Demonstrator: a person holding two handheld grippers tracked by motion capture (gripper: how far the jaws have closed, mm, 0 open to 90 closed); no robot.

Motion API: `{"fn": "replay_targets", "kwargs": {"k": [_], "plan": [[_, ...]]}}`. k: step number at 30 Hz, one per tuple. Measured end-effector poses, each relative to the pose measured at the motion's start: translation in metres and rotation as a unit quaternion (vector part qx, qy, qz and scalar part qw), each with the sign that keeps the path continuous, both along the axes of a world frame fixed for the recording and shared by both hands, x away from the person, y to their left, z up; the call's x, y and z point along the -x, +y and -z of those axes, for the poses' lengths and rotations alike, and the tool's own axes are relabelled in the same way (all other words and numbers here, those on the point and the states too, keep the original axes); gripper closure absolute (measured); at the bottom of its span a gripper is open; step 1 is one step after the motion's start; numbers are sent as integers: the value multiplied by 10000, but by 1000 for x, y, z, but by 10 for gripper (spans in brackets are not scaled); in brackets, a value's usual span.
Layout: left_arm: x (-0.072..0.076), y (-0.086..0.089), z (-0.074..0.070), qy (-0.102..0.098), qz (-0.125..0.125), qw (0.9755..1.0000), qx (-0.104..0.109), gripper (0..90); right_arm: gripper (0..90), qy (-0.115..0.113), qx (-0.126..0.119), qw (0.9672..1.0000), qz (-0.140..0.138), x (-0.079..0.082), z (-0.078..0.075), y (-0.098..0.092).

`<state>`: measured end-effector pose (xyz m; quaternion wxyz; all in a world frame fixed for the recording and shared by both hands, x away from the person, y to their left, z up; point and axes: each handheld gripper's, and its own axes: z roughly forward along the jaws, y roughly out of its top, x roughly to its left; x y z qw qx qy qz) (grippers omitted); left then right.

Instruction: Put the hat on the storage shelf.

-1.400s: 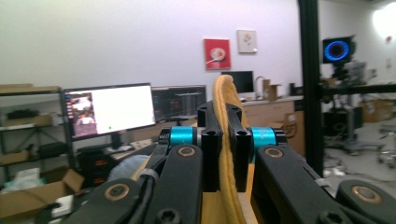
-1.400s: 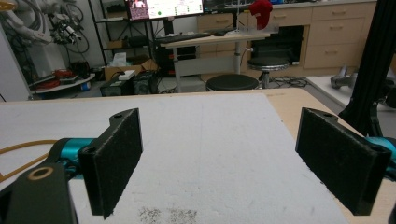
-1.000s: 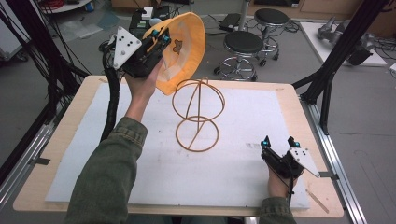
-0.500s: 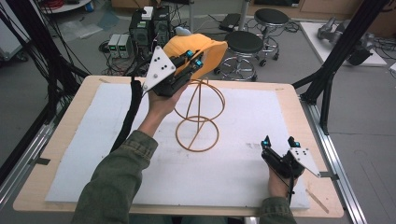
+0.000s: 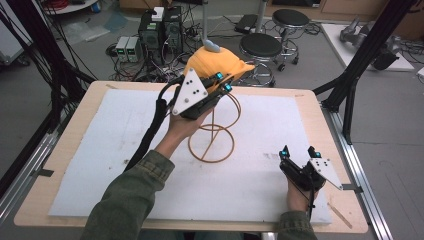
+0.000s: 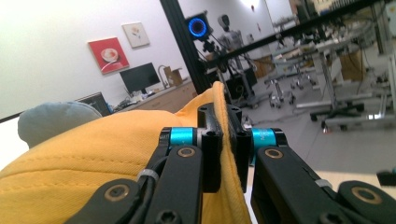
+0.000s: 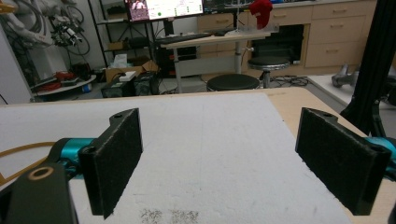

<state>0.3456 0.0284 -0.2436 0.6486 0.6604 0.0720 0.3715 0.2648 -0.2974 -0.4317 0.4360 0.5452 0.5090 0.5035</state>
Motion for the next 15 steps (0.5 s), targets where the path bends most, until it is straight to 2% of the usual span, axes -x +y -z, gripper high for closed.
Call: {"fn": "replay_targets", "kwargs": {"k": [8, 11, 15], "plan": [[6, -5, 13, 28, 172, 9998, -97, 866, 138, 1, -19, 10000, 20, 0, 0, -1], [8, -5, 21, 108, 286, 9995, -118, 865, 138, 16, -11, 10000, 16, 0, 0, -1], [9, -8, 33, 236, 398, 9985, -286, 865, 138, 10, 4, 10000, 13, -1, 0, -1]]}}
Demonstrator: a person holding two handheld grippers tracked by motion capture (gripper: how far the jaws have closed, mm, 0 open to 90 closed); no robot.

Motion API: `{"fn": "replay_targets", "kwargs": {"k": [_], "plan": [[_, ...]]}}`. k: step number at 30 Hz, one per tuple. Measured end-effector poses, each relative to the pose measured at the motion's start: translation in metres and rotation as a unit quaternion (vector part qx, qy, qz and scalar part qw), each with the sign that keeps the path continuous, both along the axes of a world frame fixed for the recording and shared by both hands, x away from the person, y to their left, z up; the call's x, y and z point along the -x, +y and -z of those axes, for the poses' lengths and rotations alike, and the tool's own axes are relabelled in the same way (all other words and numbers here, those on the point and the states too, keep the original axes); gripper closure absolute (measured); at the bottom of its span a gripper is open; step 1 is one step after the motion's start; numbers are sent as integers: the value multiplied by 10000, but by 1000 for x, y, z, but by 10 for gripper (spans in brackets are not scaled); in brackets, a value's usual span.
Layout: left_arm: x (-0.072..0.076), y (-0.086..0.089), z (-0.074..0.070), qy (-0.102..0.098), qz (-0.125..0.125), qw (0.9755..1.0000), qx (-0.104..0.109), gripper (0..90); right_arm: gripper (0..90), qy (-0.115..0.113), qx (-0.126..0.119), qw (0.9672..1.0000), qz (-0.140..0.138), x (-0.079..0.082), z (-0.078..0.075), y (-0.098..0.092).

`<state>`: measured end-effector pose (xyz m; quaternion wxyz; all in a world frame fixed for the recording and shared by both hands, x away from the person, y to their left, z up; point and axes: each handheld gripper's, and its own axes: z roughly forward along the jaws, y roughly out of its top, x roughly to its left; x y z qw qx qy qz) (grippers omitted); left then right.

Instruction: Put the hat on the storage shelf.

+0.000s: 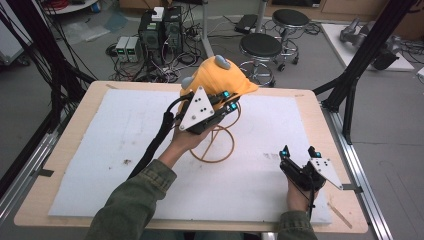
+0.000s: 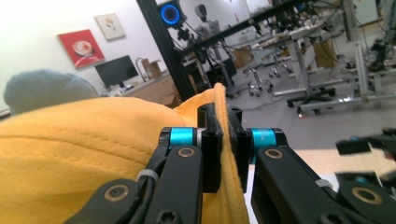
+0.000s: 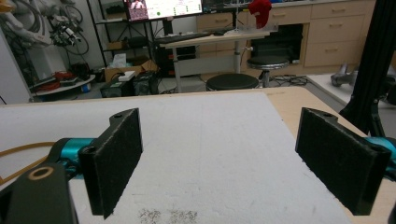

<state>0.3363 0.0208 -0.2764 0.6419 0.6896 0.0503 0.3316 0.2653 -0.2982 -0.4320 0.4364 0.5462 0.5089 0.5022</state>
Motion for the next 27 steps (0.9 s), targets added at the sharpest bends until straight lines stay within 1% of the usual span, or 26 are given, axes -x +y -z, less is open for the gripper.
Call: {"fn": "replay_targets", "kwargs": {"k": [5, 9, 11, 13, 19, 21, 23, 26, 27], "plan": [[4, -2, 15, 56, 65, 9999, -119, 865, 138, 11, -5, 10000, -1, 0, 0, 0], [6, -3, 21, 93, 108, 9996, -240, 865, 138, 4, 2, 10000, -3, 0, 0, 0], [7, -2, 23, 145, 138, 9993, -326, 865, 139, -10, -27, 10000, -4, 0, 0, 0], [6, -2, 26, 253, 199, 9985, -441, 865, 138, -13, -22, 10000, -5, 0, 0, 0], [6, -2, 36, 462, 247, 9953, -816, 865, 138, 11, -26, 10000, -4, 0, 0, 1], [6, -3, 38, 486, 244, 9939, -961, 864, 139, 5, -8, 10000, -5, 0, 0, 0], [6, -3, 39, 523, 219, 9917, -1157, 864, 138, 5, -6, 10000, -1, 0, 0, 0], [7, -2, 41, 540, 211, 9887, -1383, 863, 138, 16, -21, 10000, -2, 0, 0, 1], [7, -2, 42, 559, 208, 9881, -1419, 863, 139, 15, -22, 10000, -4, 0, 0, 1]]}}
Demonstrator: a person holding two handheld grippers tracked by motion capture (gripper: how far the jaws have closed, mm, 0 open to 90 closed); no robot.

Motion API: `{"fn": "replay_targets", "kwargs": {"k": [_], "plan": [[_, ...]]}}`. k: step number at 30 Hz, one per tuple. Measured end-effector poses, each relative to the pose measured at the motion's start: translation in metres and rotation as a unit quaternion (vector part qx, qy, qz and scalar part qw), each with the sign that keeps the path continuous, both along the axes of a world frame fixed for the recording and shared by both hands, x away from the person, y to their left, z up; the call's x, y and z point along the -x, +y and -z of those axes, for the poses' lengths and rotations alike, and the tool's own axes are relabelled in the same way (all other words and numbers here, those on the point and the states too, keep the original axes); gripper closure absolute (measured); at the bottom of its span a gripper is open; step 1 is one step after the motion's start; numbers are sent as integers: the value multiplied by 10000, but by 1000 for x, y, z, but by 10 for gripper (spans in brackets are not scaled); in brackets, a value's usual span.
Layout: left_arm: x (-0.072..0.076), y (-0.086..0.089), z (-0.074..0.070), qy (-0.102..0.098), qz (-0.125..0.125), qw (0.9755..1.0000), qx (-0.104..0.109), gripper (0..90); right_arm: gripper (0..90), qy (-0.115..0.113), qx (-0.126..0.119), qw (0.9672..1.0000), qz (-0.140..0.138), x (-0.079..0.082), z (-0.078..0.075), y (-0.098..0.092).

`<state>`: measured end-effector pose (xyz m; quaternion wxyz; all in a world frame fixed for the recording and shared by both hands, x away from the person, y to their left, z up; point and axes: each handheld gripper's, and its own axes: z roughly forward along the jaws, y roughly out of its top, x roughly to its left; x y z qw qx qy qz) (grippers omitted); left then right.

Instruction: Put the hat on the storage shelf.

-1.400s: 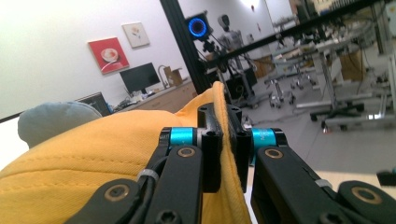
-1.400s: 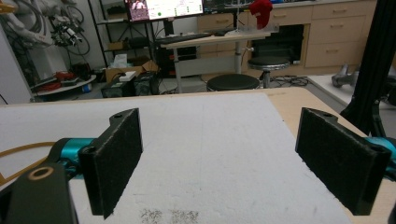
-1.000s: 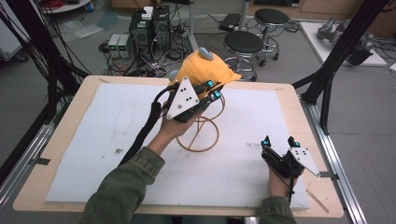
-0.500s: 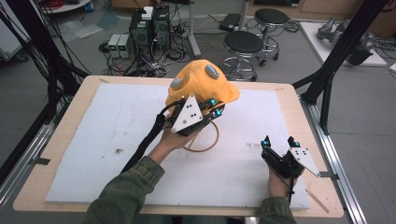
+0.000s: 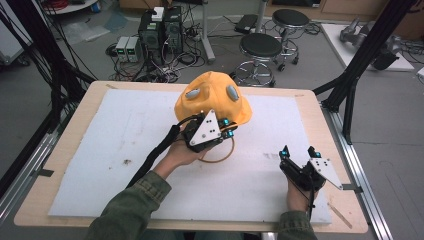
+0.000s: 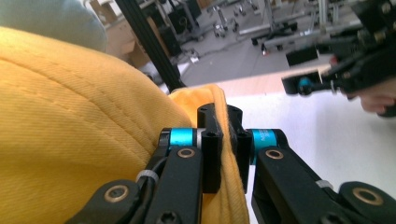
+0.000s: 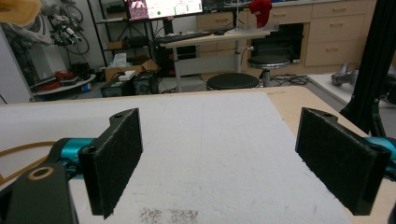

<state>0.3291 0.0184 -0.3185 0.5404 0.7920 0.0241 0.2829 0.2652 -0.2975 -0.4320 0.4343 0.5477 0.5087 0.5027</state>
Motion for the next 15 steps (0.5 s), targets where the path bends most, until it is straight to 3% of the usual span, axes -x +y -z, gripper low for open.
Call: {"fn": "replay_targets", "kwargs": {"k": [8, 11, 15], "plan": [[0, 0, 1, 11, 1, 10000, -68, 851, 138, -6, 12, 10000, 1, 0, 0, 0], [-1, 2, 1, -20, 47, 10000, -39, 795, 138, 1, 10, 10000, 1, 0, 0, 0], [0, 5, 0, 89, 186, 9997, 116, 690, 138, 6, 17, 10000, 5, 0, 0, -1]]}}
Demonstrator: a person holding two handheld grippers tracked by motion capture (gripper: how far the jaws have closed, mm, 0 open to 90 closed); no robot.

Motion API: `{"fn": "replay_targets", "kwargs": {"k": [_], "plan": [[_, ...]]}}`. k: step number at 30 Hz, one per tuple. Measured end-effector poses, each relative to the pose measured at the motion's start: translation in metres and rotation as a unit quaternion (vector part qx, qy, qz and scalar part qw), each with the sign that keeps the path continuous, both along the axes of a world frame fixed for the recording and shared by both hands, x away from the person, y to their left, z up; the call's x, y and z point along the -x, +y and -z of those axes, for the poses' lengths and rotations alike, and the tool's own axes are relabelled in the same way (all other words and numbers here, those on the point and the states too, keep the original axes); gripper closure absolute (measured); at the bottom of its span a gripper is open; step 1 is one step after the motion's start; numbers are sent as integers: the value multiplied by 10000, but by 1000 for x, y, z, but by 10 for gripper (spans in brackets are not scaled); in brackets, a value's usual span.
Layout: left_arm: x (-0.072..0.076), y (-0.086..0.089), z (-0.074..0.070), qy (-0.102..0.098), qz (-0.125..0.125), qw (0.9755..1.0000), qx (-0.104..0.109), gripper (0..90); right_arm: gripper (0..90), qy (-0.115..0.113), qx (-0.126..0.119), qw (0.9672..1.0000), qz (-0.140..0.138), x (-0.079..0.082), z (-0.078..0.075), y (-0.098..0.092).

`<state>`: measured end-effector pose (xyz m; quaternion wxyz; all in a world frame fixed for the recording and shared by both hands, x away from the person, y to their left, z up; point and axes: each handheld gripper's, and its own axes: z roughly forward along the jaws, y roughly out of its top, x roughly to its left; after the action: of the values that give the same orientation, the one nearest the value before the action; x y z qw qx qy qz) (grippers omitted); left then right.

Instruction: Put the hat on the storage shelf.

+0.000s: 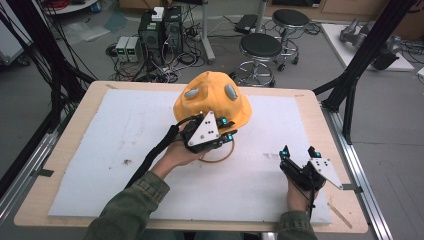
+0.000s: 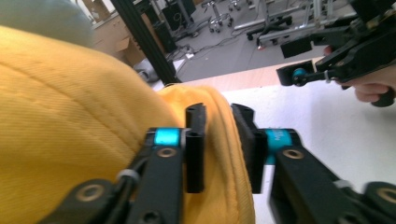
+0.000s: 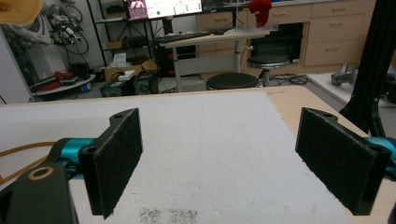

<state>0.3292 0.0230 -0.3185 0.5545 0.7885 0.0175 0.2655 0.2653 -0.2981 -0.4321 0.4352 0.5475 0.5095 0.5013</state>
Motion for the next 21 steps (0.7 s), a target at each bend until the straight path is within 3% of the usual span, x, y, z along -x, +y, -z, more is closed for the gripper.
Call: {"fn": "replay_targets", "kwargs": {"k": [5, 11, 16, 21], "plan": [[6, 4, -5, -141, 30, 9996, 258, 525, 138, 3, -3, 10000, -17, 0, 0, 1], [11, 18, -16, -234, -8, 9973, 702, 453, 138, 12, 21, 10000, -30, 0, 0, 1], [12, 33, -25, -254, -138, 9922, 1213, 407, 138, -2, 11, 10000, -22, 0, 0, 1], [11, 54, -33, -283, -401, 9862, 1583, 365, 138, 2, 5, 10000, -22, 0, 0, 1]]}}
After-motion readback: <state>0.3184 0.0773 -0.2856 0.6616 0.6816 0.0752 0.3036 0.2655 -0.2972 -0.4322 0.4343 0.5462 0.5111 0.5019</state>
